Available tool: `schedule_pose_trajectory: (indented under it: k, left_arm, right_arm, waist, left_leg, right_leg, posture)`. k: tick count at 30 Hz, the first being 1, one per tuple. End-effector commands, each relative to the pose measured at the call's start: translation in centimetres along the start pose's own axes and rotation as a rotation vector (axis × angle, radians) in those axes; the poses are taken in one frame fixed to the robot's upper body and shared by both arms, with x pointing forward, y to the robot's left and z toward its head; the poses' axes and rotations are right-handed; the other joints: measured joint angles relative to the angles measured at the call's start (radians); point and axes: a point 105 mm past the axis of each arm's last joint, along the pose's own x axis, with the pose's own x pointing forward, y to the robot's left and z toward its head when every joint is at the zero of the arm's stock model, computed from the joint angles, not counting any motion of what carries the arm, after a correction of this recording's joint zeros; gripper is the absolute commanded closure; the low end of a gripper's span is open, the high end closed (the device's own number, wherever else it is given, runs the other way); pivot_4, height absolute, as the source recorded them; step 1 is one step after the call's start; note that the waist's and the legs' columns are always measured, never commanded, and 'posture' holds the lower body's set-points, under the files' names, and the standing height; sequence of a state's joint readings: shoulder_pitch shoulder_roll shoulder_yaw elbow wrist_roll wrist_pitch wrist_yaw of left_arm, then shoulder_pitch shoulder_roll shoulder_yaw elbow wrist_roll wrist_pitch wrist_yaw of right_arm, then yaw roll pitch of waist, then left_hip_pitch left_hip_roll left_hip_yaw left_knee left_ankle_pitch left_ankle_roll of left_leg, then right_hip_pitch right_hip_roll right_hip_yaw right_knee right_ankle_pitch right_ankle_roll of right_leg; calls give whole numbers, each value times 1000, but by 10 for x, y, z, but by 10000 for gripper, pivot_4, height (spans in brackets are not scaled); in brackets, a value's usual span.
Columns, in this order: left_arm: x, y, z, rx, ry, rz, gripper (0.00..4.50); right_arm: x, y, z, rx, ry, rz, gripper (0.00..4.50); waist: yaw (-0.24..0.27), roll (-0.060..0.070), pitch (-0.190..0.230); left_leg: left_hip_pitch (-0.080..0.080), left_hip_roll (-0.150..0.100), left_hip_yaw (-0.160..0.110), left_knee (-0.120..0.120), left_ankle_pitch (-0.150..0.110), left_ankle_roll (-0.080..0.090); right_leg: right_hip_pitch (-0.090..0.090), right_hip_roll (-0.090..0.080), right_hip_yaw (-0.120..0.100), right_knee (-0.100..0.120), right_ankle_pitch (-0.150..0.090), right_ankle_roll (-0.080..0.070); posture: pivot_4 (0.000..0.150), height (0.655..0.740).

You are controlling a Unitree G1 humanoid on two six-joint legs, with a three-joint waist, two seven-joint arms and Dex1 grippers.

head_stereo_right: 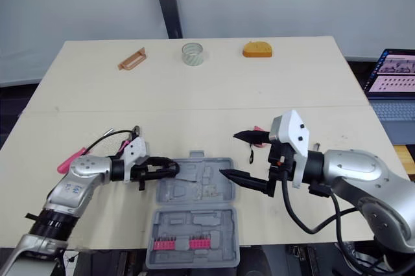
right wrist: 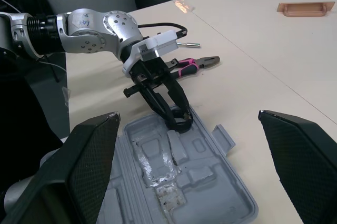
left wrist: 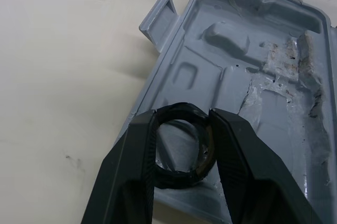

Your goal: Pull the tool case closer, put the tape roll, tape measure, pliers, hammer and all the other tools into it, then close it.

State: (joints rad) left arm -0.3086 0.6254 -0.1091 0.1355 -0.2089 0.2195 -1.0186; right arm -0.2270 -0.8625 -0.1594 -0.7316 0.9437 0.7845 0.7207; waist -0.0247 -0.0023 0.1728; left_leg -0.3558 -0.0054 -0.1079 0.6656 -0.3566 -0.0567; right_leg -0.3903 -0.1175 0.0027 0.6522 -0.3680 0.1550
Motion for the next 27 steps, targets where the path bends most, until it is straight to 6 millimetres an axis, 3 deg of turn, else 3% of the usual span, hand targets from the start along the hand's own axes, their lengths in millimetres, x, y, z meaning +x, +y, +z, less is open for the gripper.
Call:
schedule_pose_trajectory:
  k: [1,21,27]
  left_arm:
    - [-2,0,-1,11,6,0,27896]
    - [-1,-2,-25,94,135,-18,27896]
    - [-1,-1,-25,98,135,-20,27896]
  right_arm:
    - [0,4,7,-34,-24,11,0]
    - [0,3,8,-35,-30,6,0]
    - [0,2,8,-34,-31,5,0]
  waist:
    - [0,0,0]
    - [-1,0,0]
    - [-1,0,0]
  left_leg:
    - [0,0,0,0,0,0]
    - [0,0,0,0,0,0]
    - [1,0,0,0,0,0]
  right_leg:
    - [0,0,0,0,0,0]
    - [0,0,0,0,0,0]
    - [0,0,0,0,0,0]
  posture:
    - [1500,7400]
    - [1500,7400]
    - [1500,7400]
